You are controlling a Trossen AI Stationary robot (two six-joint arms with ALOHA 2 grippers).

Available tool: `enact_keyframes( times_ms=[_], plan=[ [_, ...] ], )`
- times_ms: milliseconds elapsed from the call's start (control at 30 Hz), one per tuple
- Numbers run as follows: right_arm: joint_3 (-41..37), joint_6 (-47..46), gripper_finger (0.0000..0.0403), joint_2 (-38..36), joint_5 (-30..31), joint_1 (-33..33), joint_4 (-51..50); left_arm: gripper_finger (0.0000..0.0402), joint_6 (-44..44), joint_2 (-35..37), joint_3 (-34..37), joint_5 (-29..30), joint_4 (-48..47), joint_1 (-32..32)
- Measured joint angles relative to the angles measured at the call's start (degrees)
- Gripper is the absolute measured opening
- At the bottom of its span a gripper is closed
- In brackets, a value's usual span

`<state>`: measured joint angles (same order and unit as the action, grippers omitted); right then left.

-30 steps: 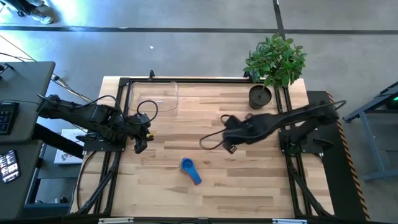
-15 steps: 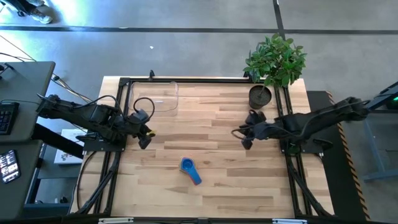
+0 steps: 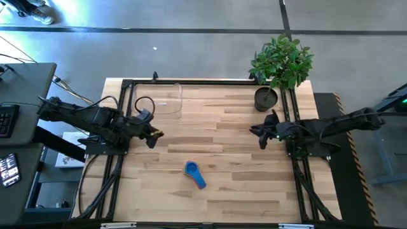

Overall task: Nest measuring cups in basket
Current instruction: Put the nested measuring cups into the transparent bin

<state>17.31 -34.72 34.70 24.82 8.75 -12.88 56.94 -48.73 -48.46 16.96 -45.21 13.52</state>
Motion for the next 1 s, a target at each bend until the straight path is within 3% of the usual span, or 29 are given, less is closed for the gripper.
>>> enact_keyframes(
  times_ms=[267,600,1000],
  plan=[
    [-5.81,7.48,0.0075,-9.06,-6.85,-2.03,7.92,0.0062,0.37,0.00,0.00,2.36,3.15,0.00],
    [-10.97,9.48,0.0075,-18.20,-14.36,-5.12,8.22,0.0062,3.26,-0.02,0.01,2.39,3.14,0.00],
    [-14.85,11.52,0.0075,-23.19,-18.02,-6.91,10.54,0.0062,8.84,-0.73,0.01,2.83,4.35,0.07]
  ],
)
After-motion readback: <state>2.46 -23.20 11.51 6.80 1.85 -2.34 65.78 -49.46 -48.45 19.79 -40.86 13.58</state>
